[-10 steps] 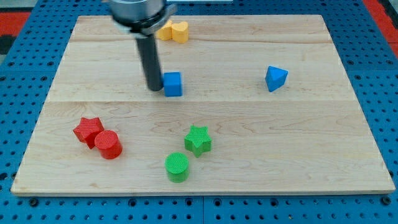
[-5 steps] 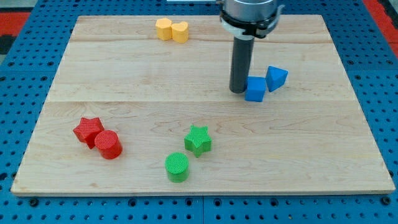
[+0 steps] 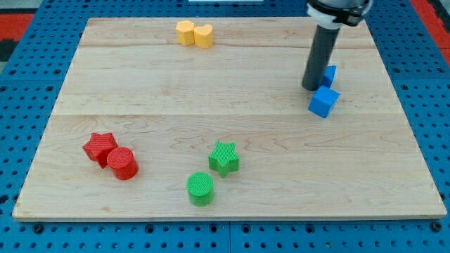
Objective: Move blue cube into the bottom of the blue triangle
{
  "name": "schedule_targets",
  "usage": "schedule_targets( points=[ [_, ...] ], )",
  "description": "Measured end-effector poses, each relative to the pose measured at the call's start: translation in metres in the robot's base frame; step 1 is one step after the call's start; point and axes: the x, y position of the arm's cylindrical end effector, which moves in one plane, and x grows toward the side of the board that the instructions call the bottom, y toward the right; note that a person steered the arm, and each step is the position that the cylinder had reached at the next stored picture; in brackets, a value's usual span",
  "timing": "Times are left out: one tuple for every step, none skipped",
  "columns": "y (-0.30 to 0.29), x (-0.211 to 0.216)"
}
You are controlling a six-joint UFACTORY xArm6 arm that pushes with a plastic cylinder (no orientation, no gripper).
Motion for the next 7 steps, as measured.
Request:
schedule_targets(
  points=[
    [-0.061,0.015],
    [-0.068,0.084],
    [-0.029,0.103],
    [-0.013,0.082],
    [0.015,0.073],
    [0.036,0.072],
    [0.041,0.062]
  ],
)
